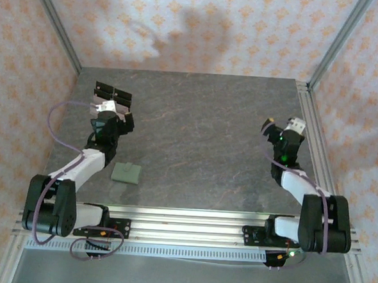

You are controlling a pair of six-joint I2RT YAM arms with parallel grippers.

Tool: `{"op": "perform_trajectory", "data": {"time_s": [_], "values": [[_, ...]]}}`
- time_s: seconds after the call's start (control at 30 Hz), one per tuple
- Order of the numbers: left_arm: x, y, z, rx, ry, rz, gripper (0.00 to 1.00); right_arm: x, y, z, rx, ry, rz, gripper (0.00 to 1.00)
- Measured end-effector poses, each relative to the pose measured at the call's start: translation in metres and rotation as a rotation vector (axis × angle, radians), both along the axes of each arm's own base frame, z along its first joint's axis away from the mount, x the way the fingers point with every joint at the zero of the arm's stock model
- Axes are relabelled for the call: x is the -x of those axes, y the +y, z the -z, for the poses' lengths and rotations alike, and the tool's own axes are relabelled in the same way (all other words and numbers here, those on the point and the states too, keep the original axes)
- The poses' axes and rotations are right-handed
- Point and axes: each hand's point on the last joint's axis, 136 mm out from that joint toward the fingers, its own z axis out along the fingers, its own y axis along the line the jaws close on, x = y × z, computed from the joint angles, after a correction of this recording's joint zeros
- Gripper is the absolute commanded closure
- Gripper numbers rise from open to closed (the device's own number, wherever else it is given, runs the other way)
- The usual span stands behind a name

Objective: Put the credit cards into the card holder

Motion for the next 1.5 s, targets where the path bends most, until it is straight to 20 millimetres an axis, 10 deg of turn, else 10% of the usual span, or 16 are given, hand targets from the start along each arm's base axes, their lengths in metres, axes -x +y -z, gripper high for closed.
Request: {"op": "perform_trajectory", "data": {"time_s": [0.17,0.33,0.57,0.83,1.13,1.5], "values": [[-0.012,0.006,-0.043,0.064,0.024,-0.069,0.0,-0.01,0.013,-0.057,-0.204,-0.076,-0.05,0.11],[-0.043,0.023,-0.073,0.138,0.052,-0.132,0.0,-0.022,0.062,-0.06,-0.436,0.023,-0.271,0.26],[-0.086,0.071,-0.056,0.259,0.138,-0.186,0.0,-0.001,0.155,-0.013,-0.605,0.351,-0.505,0.25],[-0.137,0.117,-0.018,0.404,0.182,-0.153,0.0,0.029,0.227,-0.003,-0.589,0.526,-0.655,0.25],[-0.178,0.133,0.039,0.468,0.224,-0.145,0.0,0.027,0.243,0.009,-0.58,0.603,-0.669,0.25],[-0.228,0.146,0.024,0.493,0.093,-0.139,0.0,0.02,0.249,0.018,-0.573,0.639,-0.683,0.25]]}}
